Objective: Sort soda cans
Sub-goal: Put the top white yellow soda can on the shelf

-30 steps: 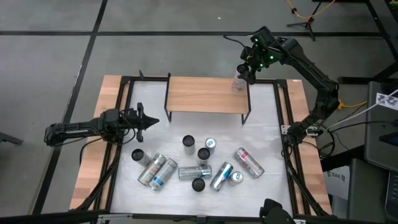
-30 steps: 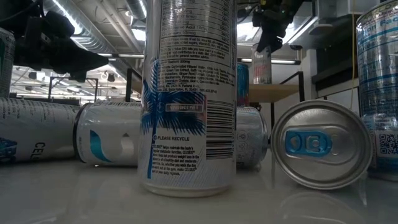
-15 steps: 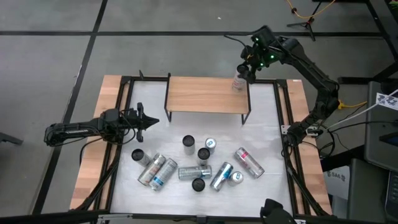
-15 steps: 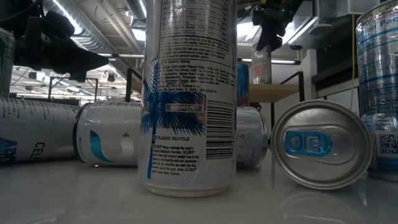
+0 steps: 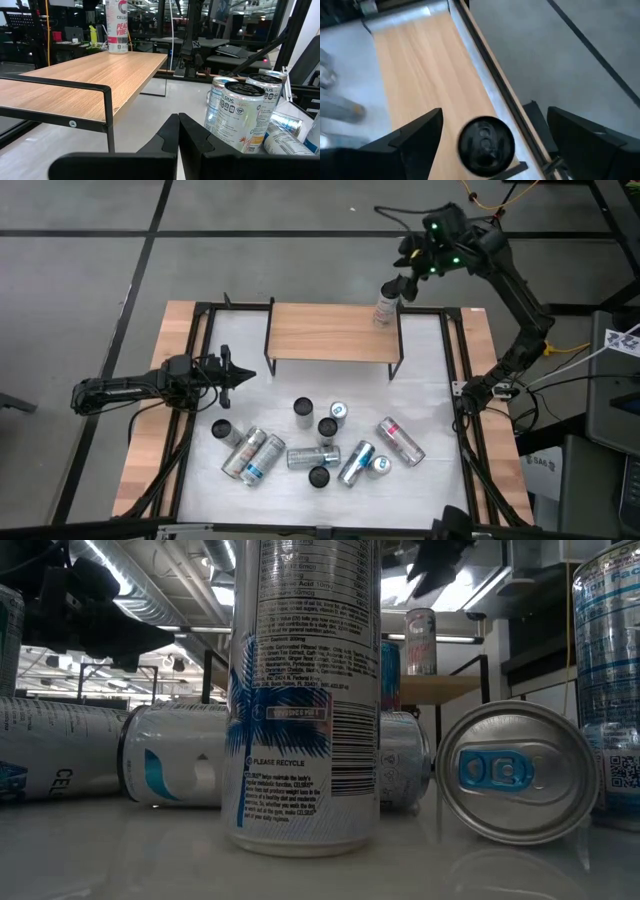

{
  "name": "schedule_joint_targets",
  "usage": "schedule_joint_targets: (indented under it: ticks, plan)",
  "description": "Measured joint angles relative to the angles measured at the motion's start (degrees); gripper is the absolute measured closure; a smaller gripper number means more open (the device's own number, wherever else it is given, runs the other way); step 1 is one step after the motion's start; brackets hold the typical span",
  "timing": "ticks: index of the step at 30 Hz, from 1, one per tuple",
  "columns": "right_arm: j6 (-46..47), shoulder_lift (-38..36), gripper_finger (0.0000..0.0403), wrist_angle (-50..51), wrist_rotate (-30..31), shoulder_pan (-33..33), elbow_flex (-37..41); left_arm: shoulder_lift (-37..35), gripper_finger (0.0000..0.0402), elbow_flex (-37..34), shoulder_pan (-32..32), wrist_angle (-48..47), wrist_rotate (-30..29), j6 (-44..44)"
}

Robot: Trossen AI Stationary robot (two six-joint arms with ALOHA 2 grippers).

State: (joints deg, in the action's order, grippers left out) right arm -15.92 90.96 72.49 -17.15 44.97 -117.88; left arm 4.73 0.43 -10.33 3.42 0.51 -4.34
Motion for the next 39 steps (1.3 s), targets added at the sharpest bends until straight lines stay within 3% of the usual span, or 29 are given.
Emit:
schedule_joint_targets:
  ticks: [6, 9, 26, 29, 33, 39]
  plan:
    - [4.8, 0.0, 0.0052, 6.5, -7.0, -0.3, -6.2, 0.0, 0.0401, 0.0, 0.0, 2.1, 0.0, 0.0]
    - [5.7, -0.5, 0.0052, 9.6, -7.4, -2.9, -7.3, 0.0, 0.0401, 0.0, 0.0, 6.4, 0.7, -0.4]
    - [9.1, -6.5, 0.0052, 14.1, 9.3, -32.0, -6.7, 0.0, 0.0397, 0.0, 2.2, 19.2, 3.6, -7.8]
    - [12.0, -8.7, 0.0052, 13.8, 14.7, -37.4, -2.9, 0.0, 0.0374, 0.0, 3.7, 23.6, 3.4, -7.8]
    - [17.0, -13.9, 0.0052, 9.2, 22.0, -44.2, 8.0, 0.0, 0.0326, 0.0, 5.4, 27.8, 3.2, -7.6]
    - [21.9, -24.7, 0.0052, -7.6, 24.1, -51.9, 29.6, 3.0, 0.0259, 0.7, 8.0, 32.1, 2.7, -7.6]
